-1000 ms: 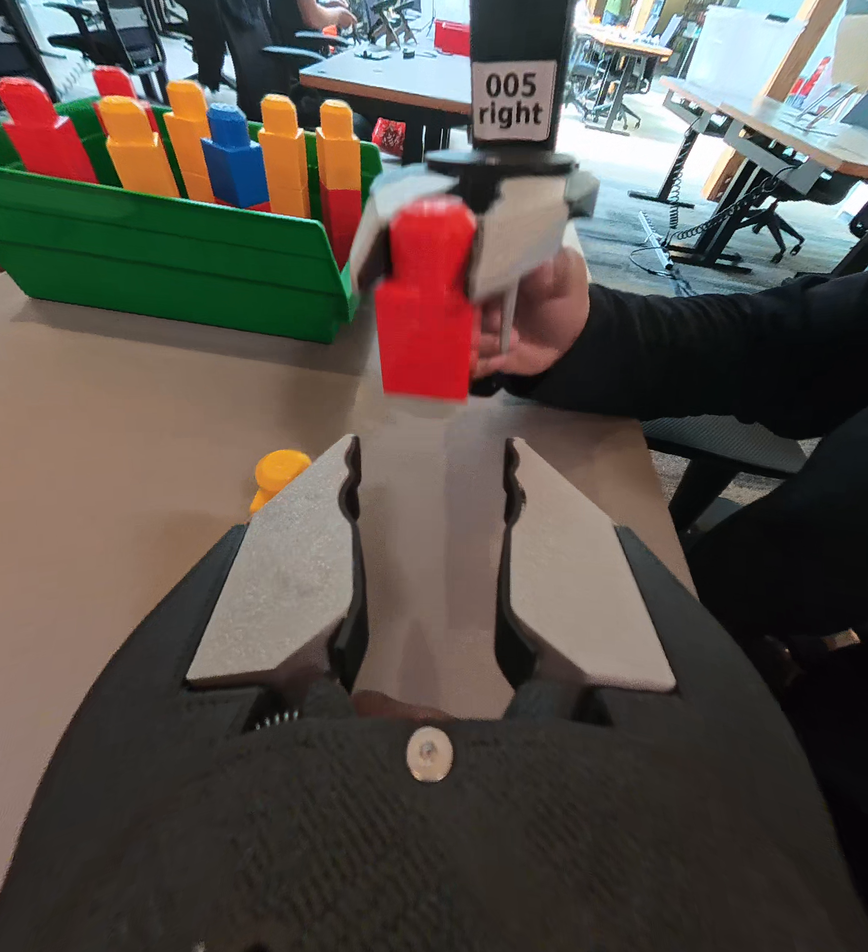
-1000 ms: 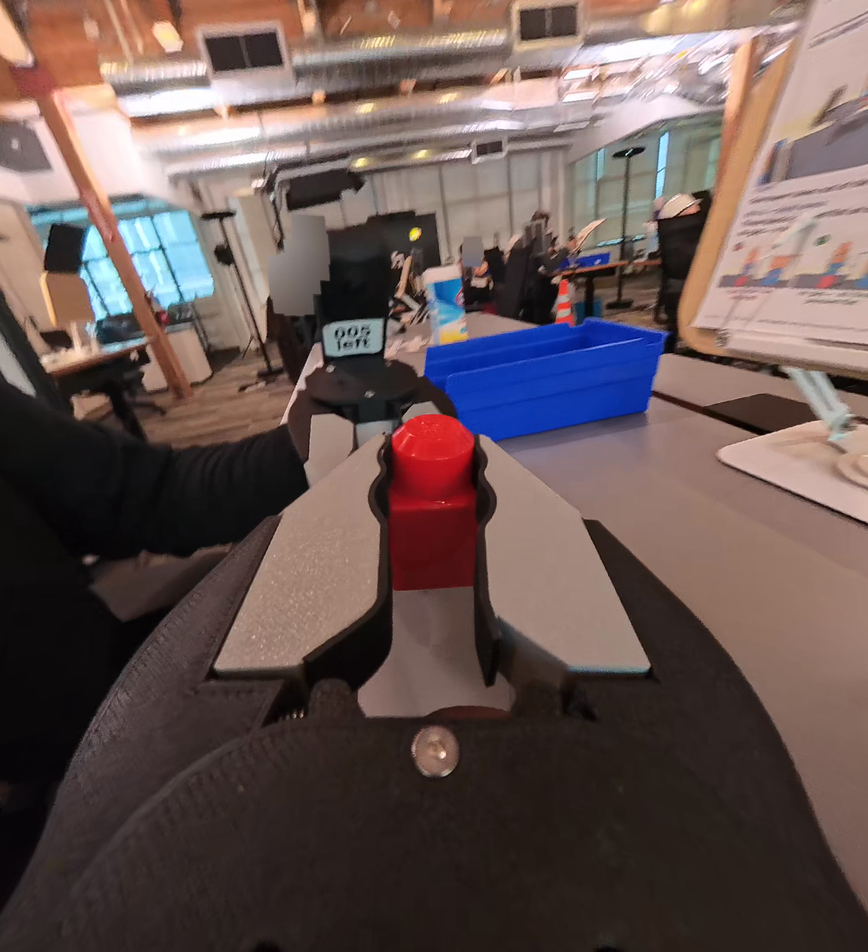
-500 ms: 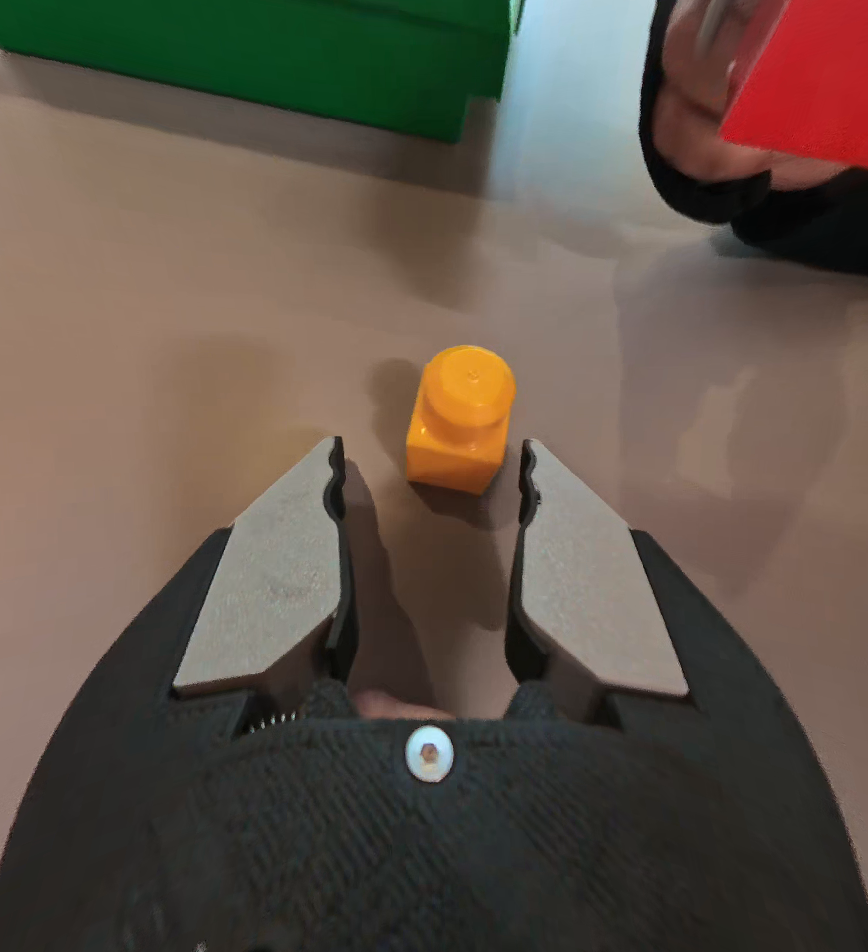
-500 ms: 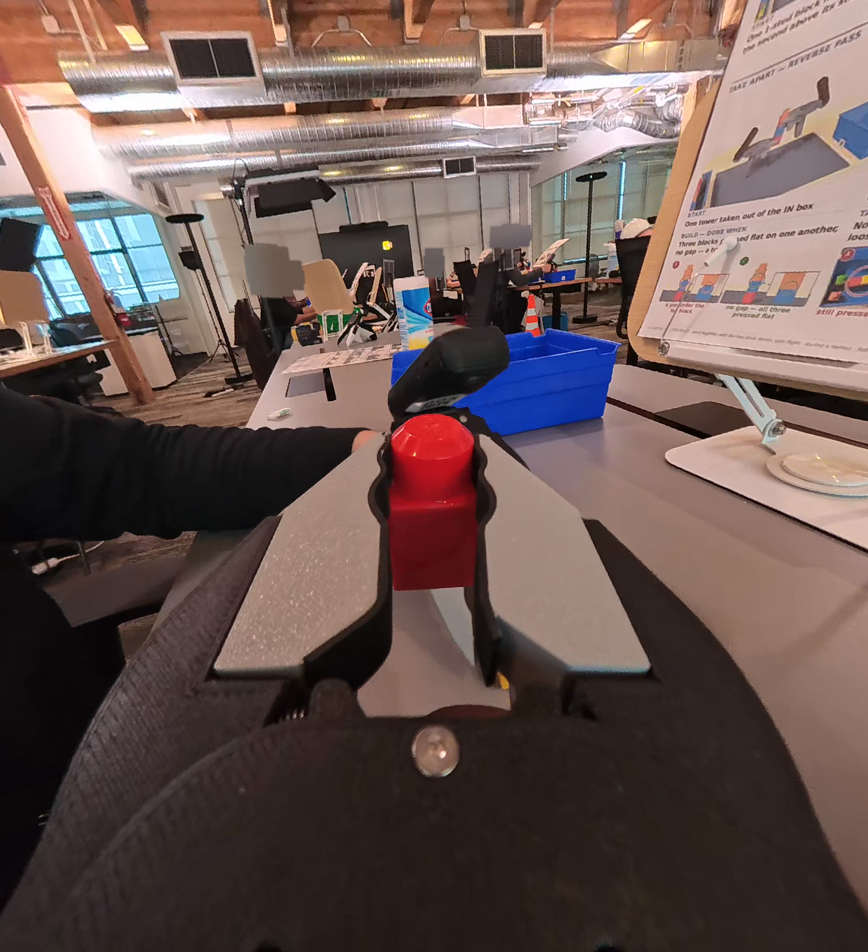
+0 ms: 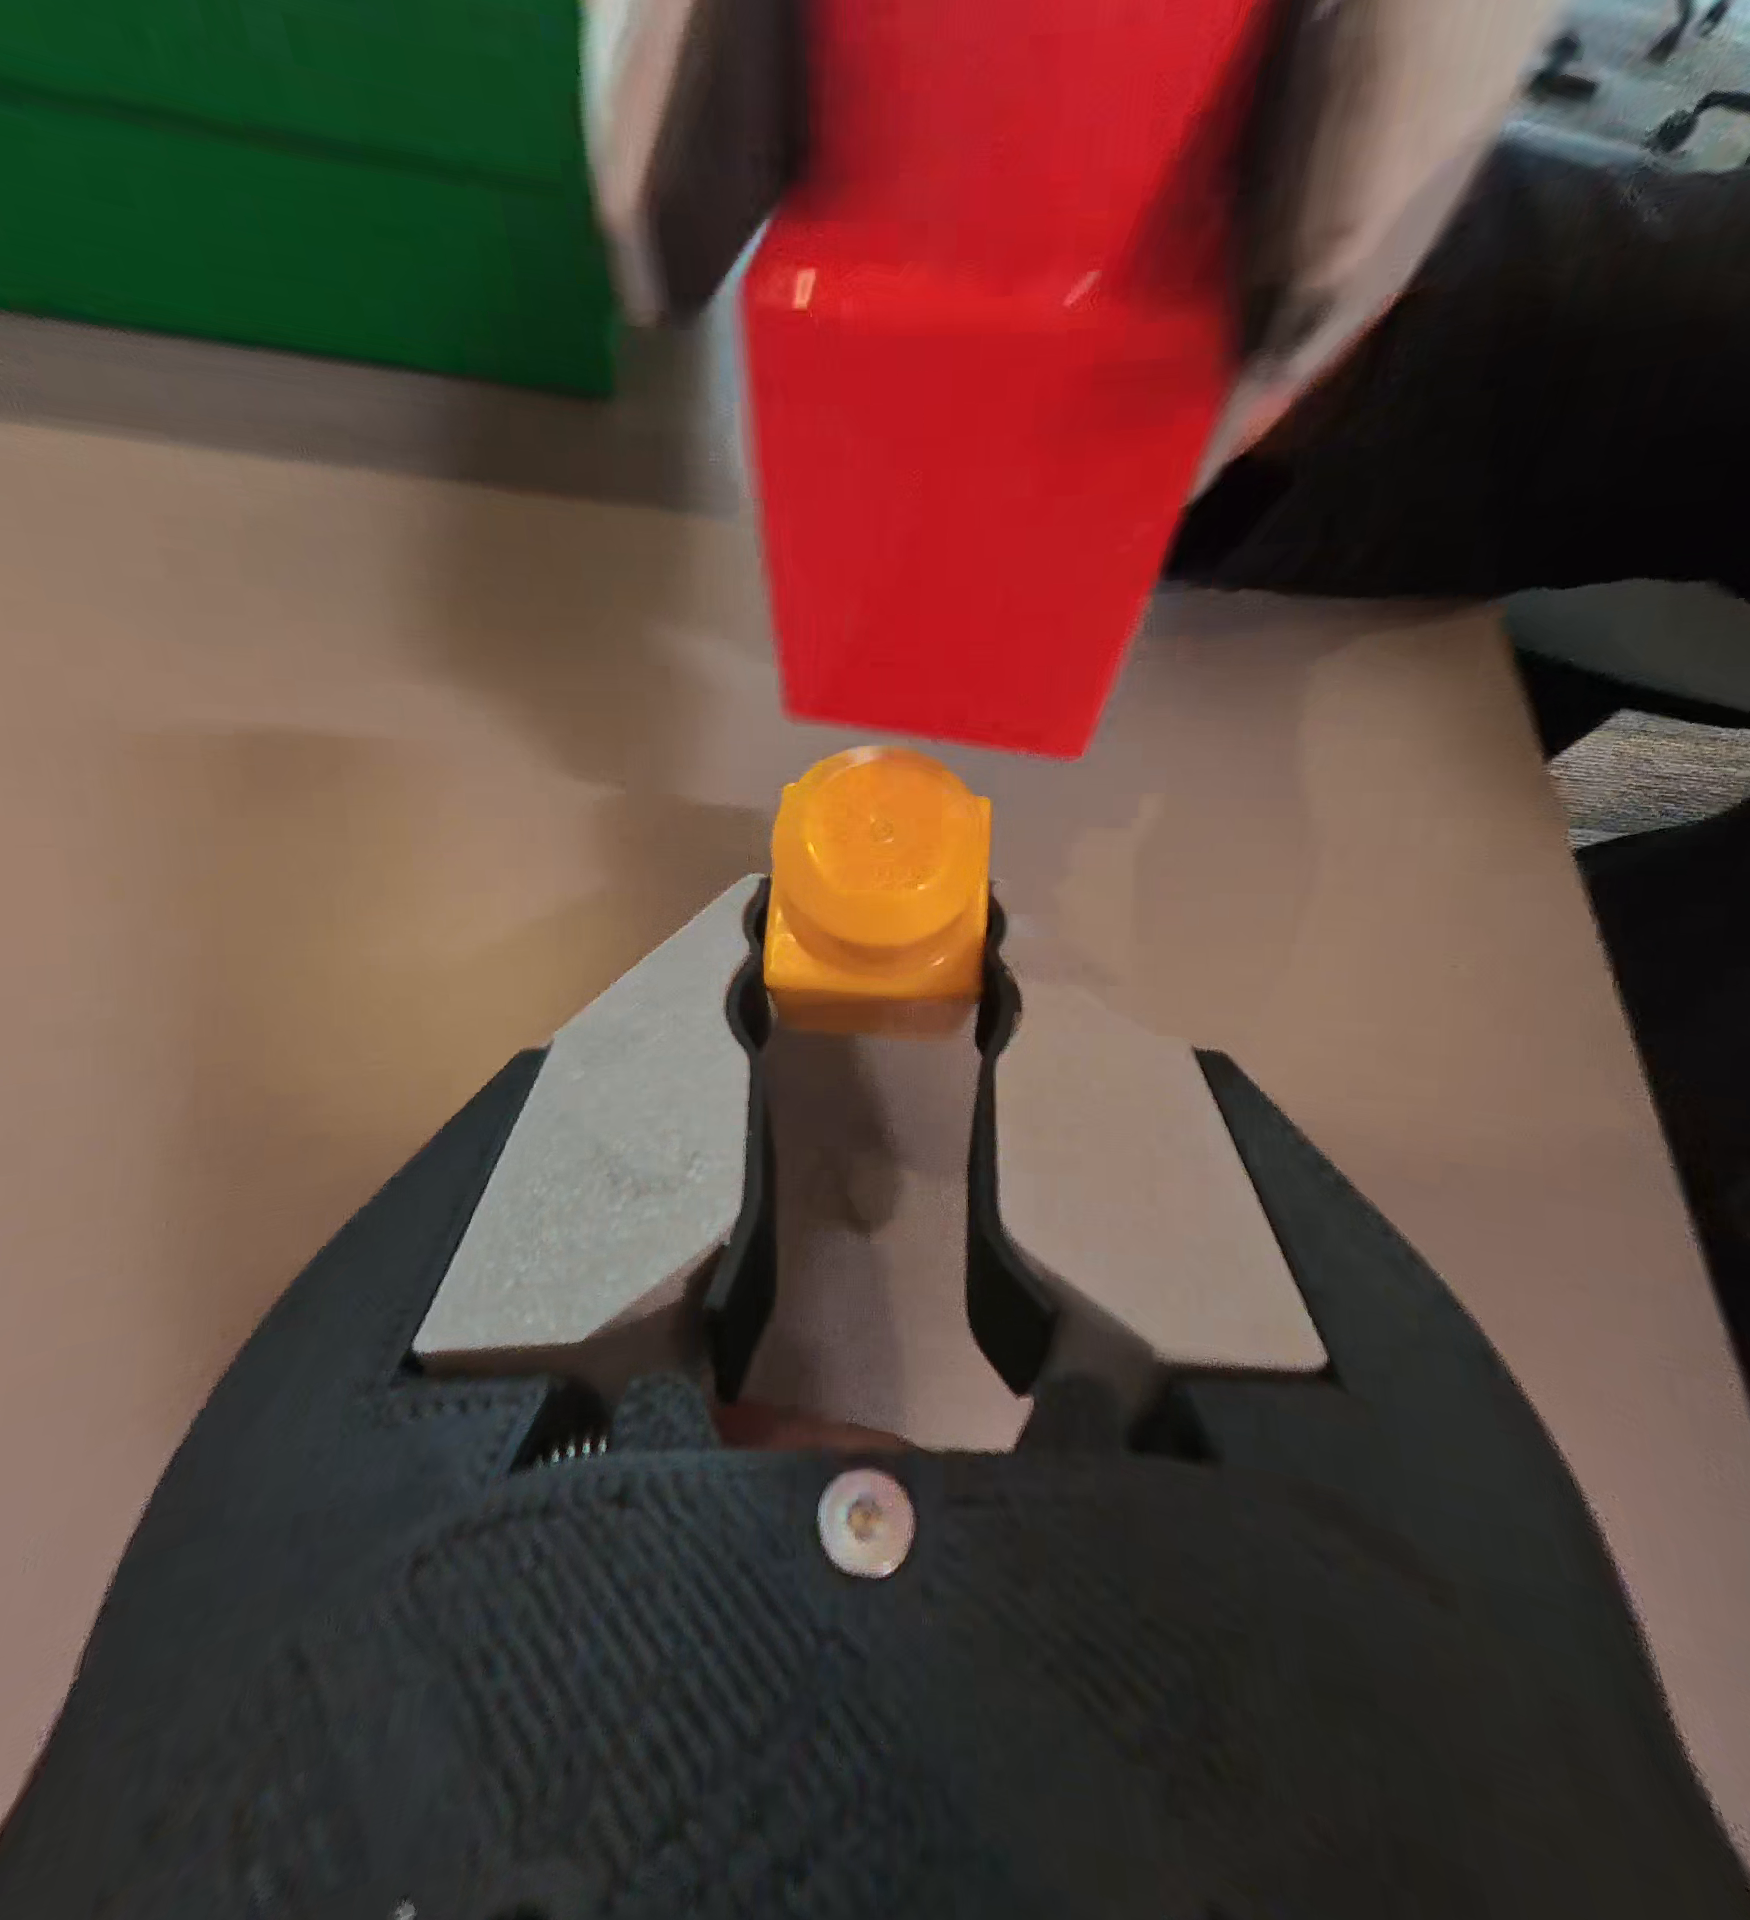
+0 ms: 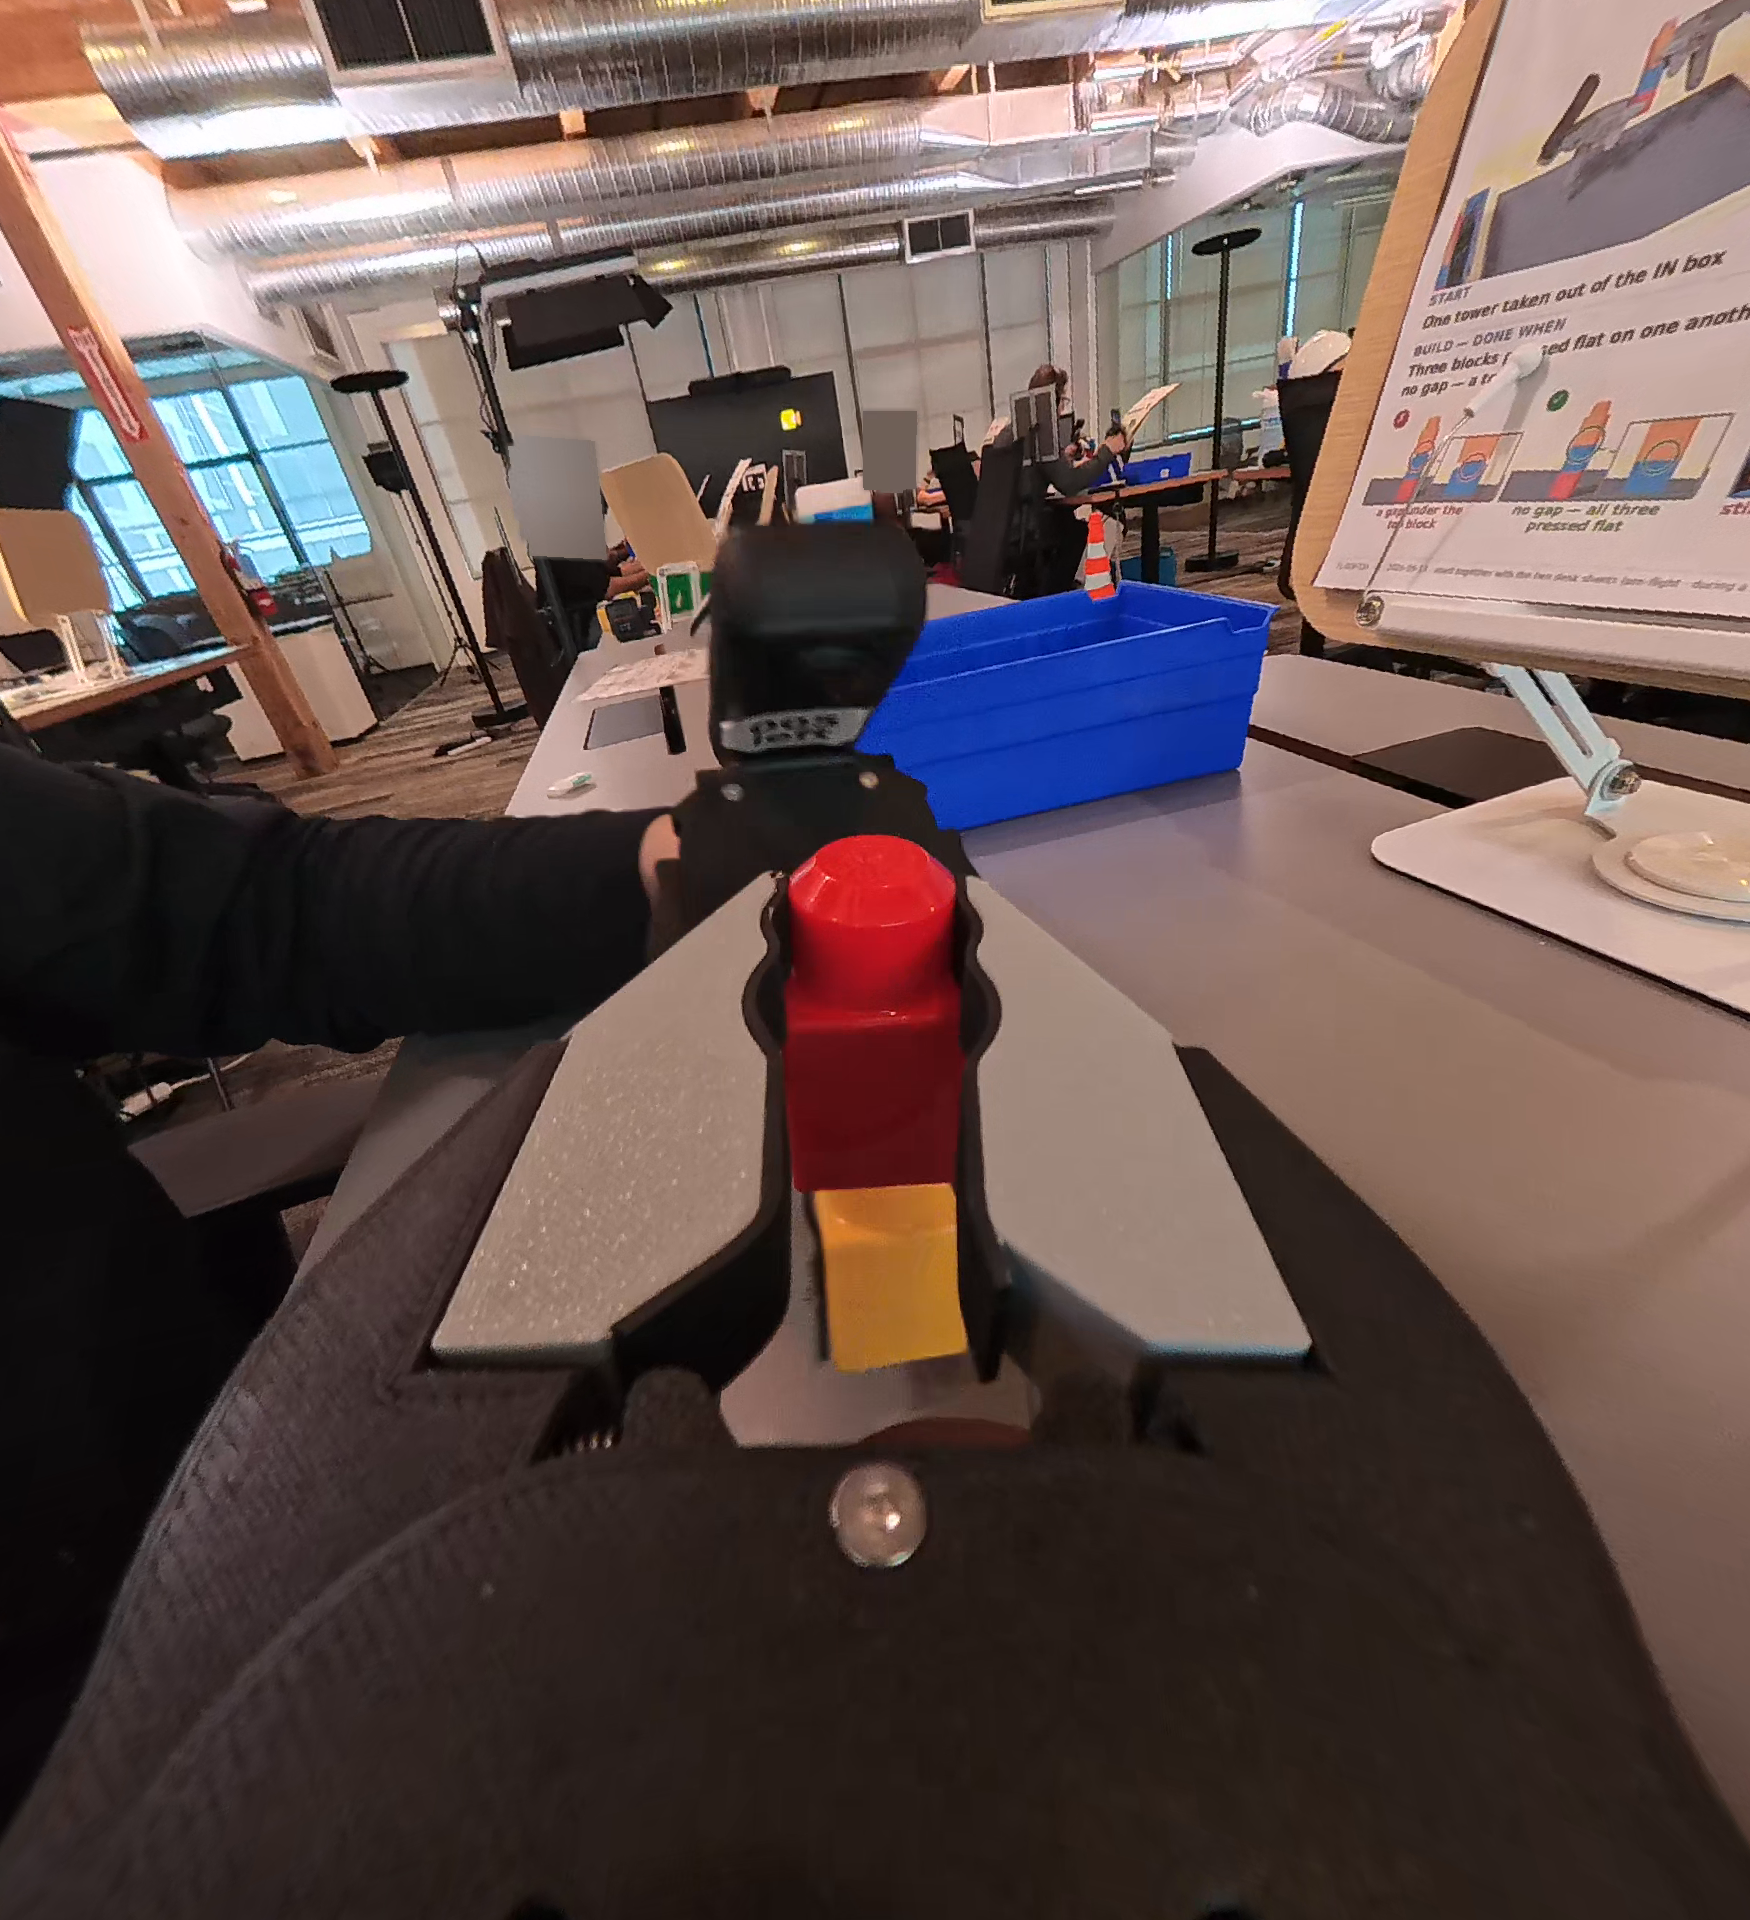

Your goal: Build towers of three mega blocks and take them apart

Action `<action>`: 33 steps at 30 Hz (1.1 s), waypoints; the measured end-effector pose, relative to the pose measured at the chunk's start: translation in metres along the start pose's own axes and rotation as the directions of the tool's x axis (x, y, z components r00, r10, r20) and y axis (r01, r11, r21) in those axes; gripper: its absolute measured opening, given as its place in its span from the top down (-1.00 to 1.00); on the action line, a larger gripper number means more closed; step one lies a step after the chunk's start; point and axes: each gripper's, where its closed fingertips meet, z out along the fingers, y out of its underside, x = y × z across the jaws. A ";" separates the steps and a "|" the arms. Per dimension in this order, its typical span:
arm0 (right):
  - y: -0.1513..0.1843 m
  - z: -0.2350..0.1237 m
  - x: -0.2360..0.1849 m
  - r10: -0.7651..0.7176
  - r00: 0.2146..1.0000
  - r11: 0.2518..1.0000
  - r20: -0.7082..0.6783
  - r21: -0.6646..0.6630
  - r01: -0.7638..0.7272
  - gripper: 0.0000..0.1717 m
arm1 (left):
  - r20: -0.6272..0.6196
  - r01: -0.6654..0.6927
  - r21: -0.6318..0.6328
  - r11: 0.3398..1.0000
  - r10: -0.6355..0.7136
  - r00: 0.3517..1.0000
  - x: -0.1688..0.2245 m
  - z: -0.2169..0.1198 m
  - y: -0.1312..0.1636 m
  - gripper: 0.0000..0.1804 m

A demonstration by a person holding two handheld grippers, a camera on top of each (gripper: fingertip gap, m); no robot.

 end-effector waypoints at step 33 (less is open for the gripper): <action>0.022 0.006 -0.022 -0.013 0.997 0.987 0.082 -0.160 0.026 0.68 | -0.105 0.058 0.079 0.995 -0.049 0.993 0.029 -0.006 -0.019 0.61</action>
